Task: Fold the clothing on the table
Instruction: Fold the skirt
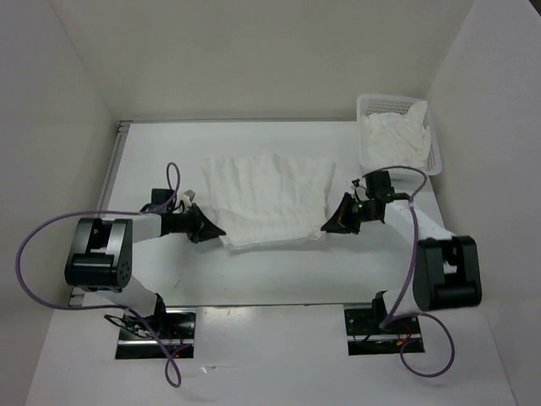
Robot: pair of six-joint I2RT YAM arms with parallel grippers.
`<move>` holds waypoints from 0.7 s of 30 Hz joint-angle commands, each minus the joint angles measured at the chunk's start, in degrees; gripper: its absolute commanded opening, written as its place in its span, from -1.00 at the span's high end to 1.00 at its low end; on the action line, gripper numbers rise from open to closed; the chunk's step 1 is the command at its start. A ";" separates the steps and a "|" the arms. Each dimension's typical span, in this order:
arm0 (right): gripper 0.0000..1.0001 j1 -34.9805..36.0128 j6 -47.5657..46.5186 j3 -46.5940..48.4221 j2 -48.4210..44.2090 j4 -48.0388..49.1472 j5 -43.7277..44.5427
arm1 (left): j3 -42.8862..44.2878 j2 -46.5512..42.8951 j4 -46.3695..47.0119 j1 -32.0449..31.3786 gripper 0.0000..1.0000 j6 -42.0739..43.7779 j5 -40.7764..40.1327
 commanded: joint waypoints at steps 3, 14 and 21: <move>0.99 1.64 4.92 -3.89 -18.36 -8.36 1.68 | -4.56 -15.68 -7.49 0.94 1.00 6.36 -5.03; 0.99 11.85 26.37 -11.55 -43.33 -18.32 4.31 | -5.03 -30.75 -23.25 0.41 1.00 6.65 0.05; 0.99 12.47 24.72 -4.52 -32.38 -8.22 9.05 | 7.29 -19.08 -17.63 2.51 1.00 6.65 0.05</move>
